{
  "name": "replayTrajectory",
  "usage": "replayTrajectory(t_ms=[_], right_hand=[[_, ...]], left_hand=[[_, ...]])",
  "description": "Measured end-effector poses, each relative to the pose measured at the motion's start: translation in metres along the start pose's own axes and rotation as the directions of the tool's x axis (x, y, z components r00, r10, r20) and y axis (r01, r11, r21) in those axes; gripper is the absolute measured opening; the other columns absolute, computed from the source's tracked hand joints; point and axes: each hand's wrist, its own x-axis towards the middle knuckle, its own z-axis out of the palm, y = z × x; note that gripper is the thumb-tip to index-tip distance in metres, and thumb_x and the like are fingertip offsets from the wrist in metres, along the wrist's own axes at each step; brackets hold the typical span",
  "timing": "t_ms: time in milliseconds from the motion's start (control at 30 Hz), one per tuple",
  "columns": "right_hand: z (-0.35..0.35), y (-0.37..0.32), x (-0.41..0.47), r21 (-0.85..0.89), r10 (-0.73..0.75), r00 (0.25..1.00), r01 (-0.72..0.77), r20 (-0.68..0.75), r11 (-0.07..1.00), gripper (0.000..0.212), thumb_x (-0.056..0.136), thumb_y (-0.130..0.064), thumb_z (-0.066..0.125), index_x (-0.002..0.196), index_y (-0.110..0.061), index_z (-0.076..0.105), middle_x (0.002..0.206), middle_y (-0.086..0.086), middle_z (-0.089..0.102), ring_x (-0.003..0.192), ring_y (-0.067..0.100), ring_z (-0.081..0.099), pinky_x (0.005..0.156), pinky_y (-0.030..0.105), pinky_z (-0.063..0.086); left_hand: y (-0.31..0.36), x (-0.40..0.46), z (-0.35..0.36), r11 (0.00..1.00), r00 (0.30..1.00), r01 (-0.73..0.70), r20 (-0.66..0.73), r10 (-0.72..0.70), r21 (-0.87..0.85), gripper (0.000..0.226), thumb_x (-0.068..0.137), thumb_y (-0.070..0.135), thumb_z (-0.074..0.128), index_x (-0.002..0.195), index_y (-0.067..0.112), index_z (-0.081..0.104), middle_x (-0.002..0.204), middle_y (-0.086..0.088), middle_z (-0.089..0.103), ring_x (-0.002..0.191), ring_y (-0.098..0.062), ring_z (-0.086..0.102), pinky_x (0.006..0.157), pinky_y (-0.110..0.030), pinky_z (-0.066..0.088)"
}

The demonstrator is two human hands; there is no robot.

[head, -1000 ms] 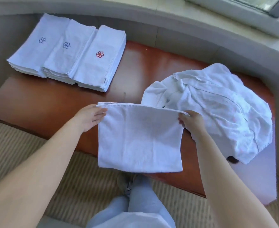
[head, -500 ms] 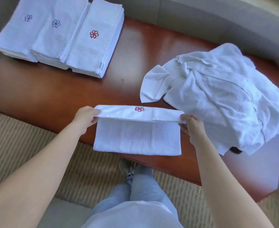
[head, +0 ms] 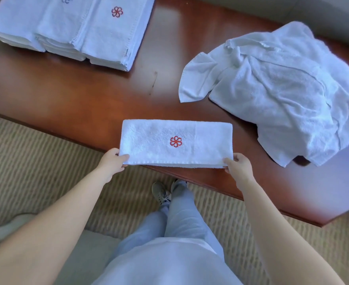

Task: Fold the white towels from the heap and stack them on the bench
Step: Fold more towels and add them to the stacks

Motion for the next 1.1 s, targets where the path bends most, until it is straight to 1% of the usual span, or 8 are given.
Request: replayTrajectory(t_ms=[167, 367, 533, 600, 700, 767, 867, 1100], right_hand=[[0.007, 0.017, 0.0, 0.043, 0.008, 1.0, -0.007, -0.026, 0.999, 0.012, 0.093, -0.015, 0.06, 0.103, -0.02, 0.066, 0.103, -0.002, 0.071, 0.085, 0.014, 0.073, 0.069, 0.025, 0.059], [0.016, 0.023, 0.005, -0.029, 0.024, 0.998, -0.025, -0.056, 0.999, 0.013, 0.091, -0.019, 0.054, 0.102, -0.019, 0.06, 0.095, 0.0, 0.066, 0.088, 0.025, 0.067, 0.089, 0.051, 0.06], [0.024, 0.01, -0.006, -0.258, -0.03, 0.978, -0.026, -0.208, 0.966, 0.028, 0.09, -0.022, 0.058, 0.118, -0.022, 0.053, 0.115, 0.002, 0.059, 0.088, 0.022, 0.062, 0.071, 0.039, 0.054], [0.034, 0.003, -0.011, -0.431, -0.249, 0.936, 0.122, -0.249, 0.894, 0.041, 0.091, -0.021, 0.063, 0.13, -0.02, 0.052, 0.128, 0.005, 0.05, 0.105, 0.027, 0.057, 0.084, 0.045, 0.053], [0.069, -0.02, -0.011, -0.541, -0.571, 0.819, 0.459, -0.048, 0.704, 0.045, 0.092, -0.019, 0.065, 0.136, -0.016, 0.055, 0.139, 0.008, 0.049, 0.125, 0.029, 0.049, 0.104, 0.043, 0.043], [0.101, -0.037, 0.0, -0.559, -0.637, 0.768, 0.555, 0.06, 0.616, 0.048, 0.095, -0.023, 0.064, 0.141, -0.015, 0.053, 0.15, 0.008, 0.045, 0.139, 0.03, 0.041, 0.114, 0.044, 0.035], [0.146, -0.046, 0.023, -0.606, -0.666, 0.734, 0.591, 0.131, 0.532, 0.055, 0.1, -0.033, 0.057, 0.152, -0.022, 0.045, 0.164, 0.007, 0.032, 0.153, 0.031, 0.023, 0.124, 0.048, 0.02], [0.146, -0.008, 0.059, -0.756, -0.708, 0.694, 0.532, 0.131, 0.382, 0.063, 0.102, -0.058, 0.041, 0.16, -0.036, 0.029, 0.17, 0.0, 0.019, 0.158, 0.025, 0.012, 0.128, 0.045, 0.008]], left_hand=[[-0.014, 0.007, 0.01, 0.995, 0.997, -0.041, -0.065, 0.047, 0.087, 0.006, 0.099, 0.02, 0.059, 0.104, 0.016, 0.059, 0.11, -0.003, 0.063, 0.097, -0.021, 0.066, 0.083, -0.037, 0.06], [-0.021, 0.01, 0.012, 0.978, 0.986, -0.089, -0.122, 0.113, 0.187, 0.007, 0.1, 0.024, 0.056, 0.105, 0.021, 0.058, 0.102, -0.002, 0.063, 0.097, -0.03, 0.066, 0.091, -0.049, 0.058], [-0.015, -0.002, 0.021, 0.916, 0.927, -0.124, -0.284, 0.243, 0.381, 0.032, 0.098, 0.019, 0.057, 0.128, 0.022, 0.046, 0.124, -0.005, 0.055, 0.104, -0.029, 0.057, 0.083, -0.047, 0.052], [-0.002, -0.009, 0.034, 0.834, 0.862, -0.215, -0.303, 0.407, 0.508, 0.046, 0.096, 0.018, 0.06, 0.138, 0.019, 0.042, 0.135, -0.012, 0.045, 0.12, -0.034, 0.045, 0.094, -0.05, 0.047], [0.027, -0.014, 0.067, 0.63, 0.769, -0.468, -0.065, 0.636, 0.62, 0.051, 0.098, 0.025, 0.061, 0.145, 0.014, 0.044, 0.144, -0.012, 0.044, 0.133, -0.034, 0.038, 0.109, -0.049, 0.04], [0.045, -0.005, 0.094, 0.469, 0.685, -0.586, 0.096, 0.722, 0.661, 0.053, 0.101, 0.03, 0.058, 0.148, 0.014, 0.042, 0.152, -0.01, 0.04, 0.143, -0.032, 0.033, 0.117, -0.049, 0.034], [0.052, 0.024, 0.126, 0.252, 0.587, -0.635, 0.245, 0.771, 0.731, 0.054, 0.105, 0.037, 0.048, 0.154, 0.017, 0.037, 0.164, -0.007, 0.03, 0.153, -0.03, 0.024, 0.124, -0.051, 0.022], [0.019, 0.072, 0.128, 0.03, 0.463, -0.587, 0.304, 0.833, 0.809, 0.059, 0.107, 0.05, 0.032, 0.162, 0.028, 0.026, 0.17, 0.002, 0.017, 0.158, -0.022, 0.012, 0.126, -0.055, 0.013]])
